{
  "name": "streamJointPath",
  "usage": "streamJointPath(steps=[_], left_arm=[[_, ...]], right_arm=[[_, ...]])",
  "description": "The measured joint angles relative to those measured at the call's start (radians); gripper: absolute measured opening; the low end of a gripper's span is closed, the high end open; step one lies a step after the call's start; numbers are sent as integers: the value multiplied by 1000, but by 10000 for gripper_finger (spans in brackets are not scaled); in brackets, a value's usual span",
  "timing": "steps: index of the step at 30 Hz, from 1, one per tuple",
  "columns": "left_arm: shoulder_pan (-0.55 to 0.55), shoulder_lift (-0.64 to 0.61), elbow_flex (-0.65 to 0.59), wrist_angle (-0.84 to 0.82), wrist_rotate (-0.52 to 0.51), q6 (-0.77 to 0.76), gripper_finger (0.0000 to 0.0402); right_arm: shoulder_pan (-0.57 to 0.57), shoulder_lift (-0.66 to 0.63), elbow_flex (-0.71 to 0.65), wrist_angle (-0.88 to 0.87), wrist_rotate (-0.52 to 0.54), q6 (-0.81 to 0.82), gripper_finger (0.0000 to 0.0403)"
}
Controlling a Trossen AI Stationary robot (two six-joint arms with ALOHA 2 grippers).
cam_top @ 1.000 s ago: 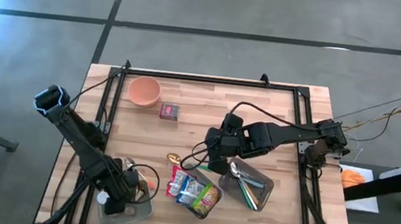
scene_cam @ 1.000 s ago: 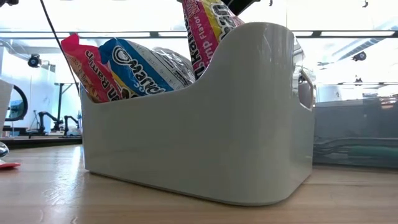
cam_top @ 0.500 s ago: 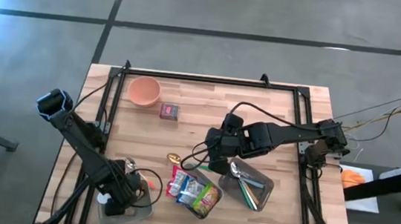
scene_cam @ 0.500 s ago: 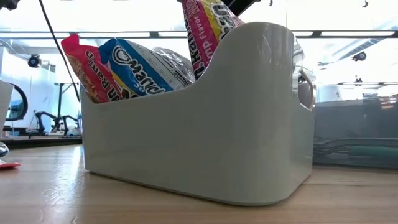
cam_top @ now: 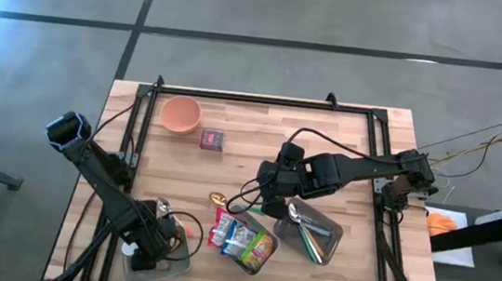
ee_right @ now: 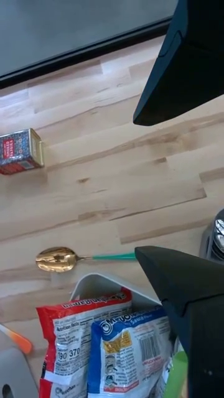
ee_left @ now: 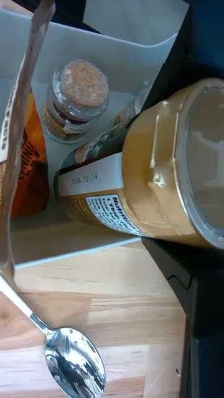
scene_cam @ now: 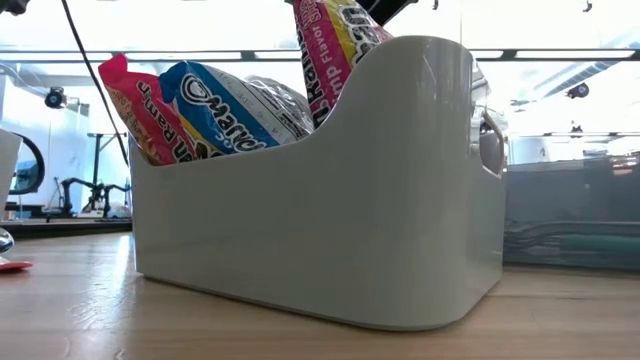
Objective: Pick & Place Food Item
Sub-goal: Put the gold seasoning bottle into the left gray bin, then put the orange spoon into the black bin
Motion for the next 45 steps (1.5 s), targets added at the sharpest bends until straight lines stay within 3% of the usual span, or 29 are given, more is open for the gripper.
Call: streamJointPath(steps=[7,13,17,34,45], left_arm=[[0,0,0,3,-3,0,271],[0,2,-3,14,-4,1,350],[3,9,-11,28,-16,6,375],[16,-3,1,17,57,2,383],[17,-122,12,-13,47,0,383]], right_arm=[[0,0,0,0,-5,-9,332],[0,0,0,0,-5,-15,332],[0,0,0,-1,-6,-15,332],[0,0,0,-2,-32,-15,332],[0,0,0,-1,-32,-29,332]])
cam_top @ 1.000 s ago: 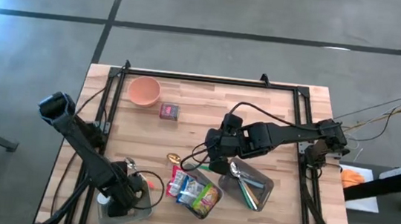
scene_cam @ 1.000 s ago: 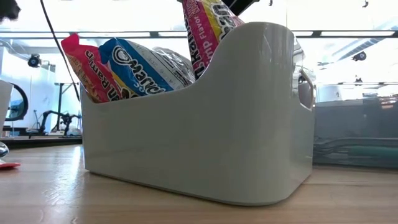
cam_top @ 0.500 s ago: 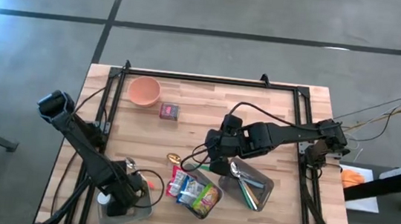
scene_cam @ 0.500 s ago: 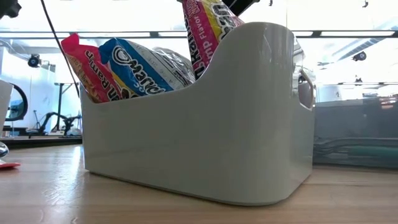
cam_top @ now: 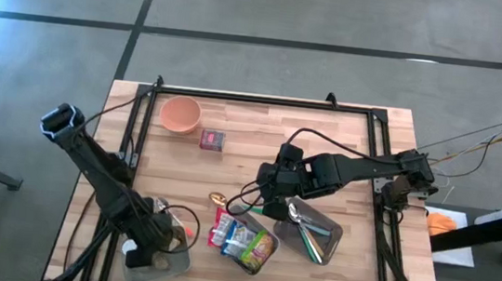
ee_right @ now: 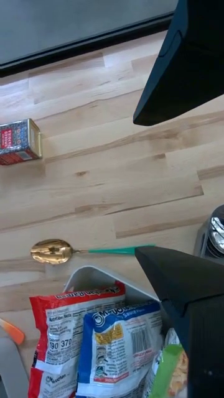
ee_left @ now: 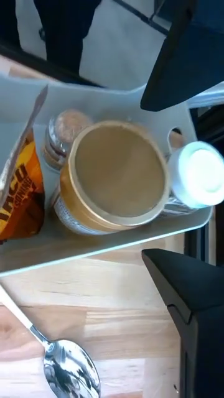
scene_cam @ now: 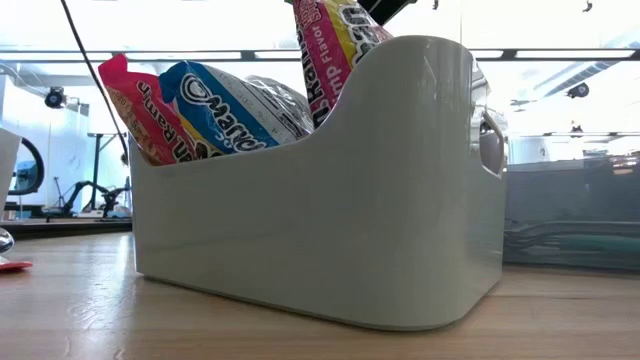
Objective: Pick & Place Food Item
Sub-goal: Put the orange spoon into the black bin
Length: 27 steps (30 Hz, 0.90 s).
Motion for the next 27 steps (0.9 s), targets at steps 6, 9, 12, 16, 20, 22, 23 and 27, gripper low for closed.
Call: streamJointPath(steps=[6,9,12,16,20,22,23,27], left_arm=[[11,-96,-1,-25,-45,3,377],[33,-145,1,-73,-88,19,362],[68,-188,0,-119,-130,78,339],[119,-201,-3,-180,-212,294,308],[178,-175,-5,-201,-271,585,284],[208,-160,-11,-197,-303,711,276],[224,-154,-18,-188,-323,762,275],[288,-144,-88,-136,-353,916,273]], right_arm=[[0,0,0,0,0,0,332],[0,0,0,1,0,0,332],[0,0,0,1,0,0,332],[0,0,0,8,0,1,332],[0,0,0,10,0,22,332],[0,0,0,11,0,31,332],[0,0,0,11,0,39,332],[0,0,0,11,0,66,332]])
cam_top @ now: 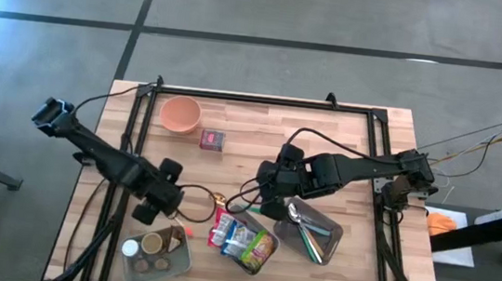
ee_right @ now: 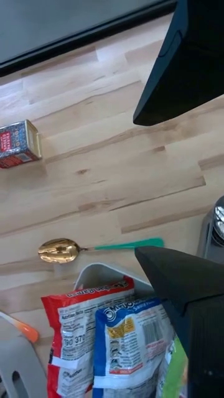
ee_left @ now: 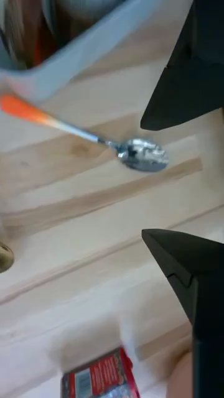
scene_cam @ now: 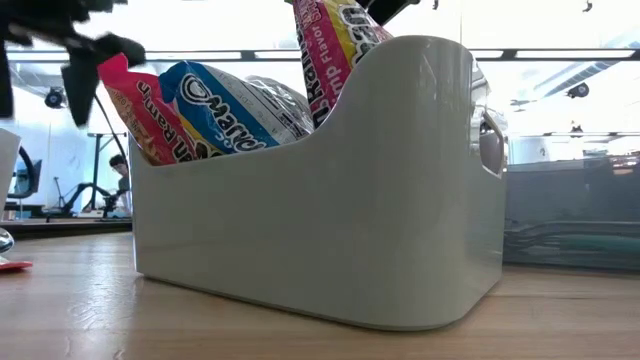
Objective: Pick & Place Food Item
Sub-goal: Put the orange spoon into the black bin
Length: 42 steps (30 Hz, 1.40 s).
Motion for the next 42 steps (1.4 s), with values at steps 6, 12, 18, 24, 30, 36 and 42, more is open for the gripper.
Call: streamJointPath(steps=[6,12,18,24,30,36,42], left_arm=[[53,-8,-127,113,92,57,273],[47,-9,-186,240,158,135,273],[47,-9,-245,313,169,228,273],[45,-8,-271,398,215,270,273],[44,4,-307,516,259,146,273],[36,77,-323,541,260,51,273],[24,125,-315,598,263,87,273]], right_arm=[[0,0,0,-1,0,38,332],[0,0,0,-1,0,40,332],[0,0,0,-2,-5,38,332],[0,0,0,-4,-26,32,332],[0,0,0,-7,-51,28,332],[0,0,0,-11,-52,10,332],[0,0,0,-13,-53,-10,332]])
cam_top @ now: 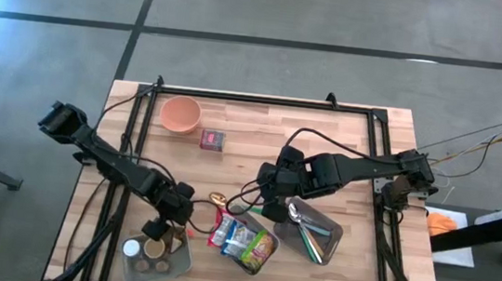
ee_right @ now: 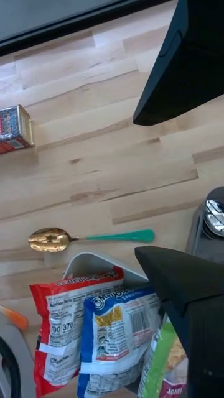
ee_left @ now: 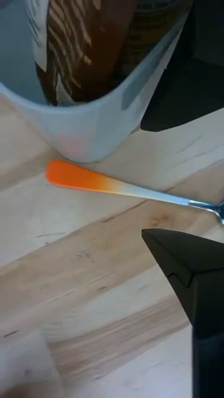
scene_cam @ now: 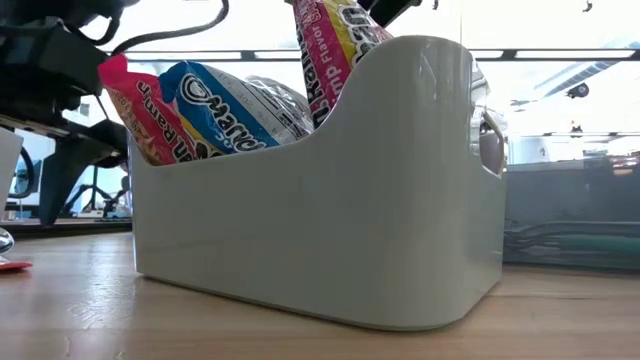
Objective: Pick & Place Food Item
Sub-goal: Put the orange spoon into the black bin
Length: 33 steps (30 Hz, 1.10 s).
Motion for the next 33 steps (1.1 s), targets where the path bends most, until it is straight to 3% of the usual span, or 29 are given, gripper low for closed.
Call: streamJointPath(steps=[14,25,33], left_arm=[[-3,8,-9,-43,-4,5,269],[-3,16,22,-58,29,-61,173],[-2,17,59,-113,21,-24,161]], right_arm=[[0,0,0,-2,-2,0,332],[0,0,0,1,-2,0,332],[0,0,0,3,-22,4,332]])
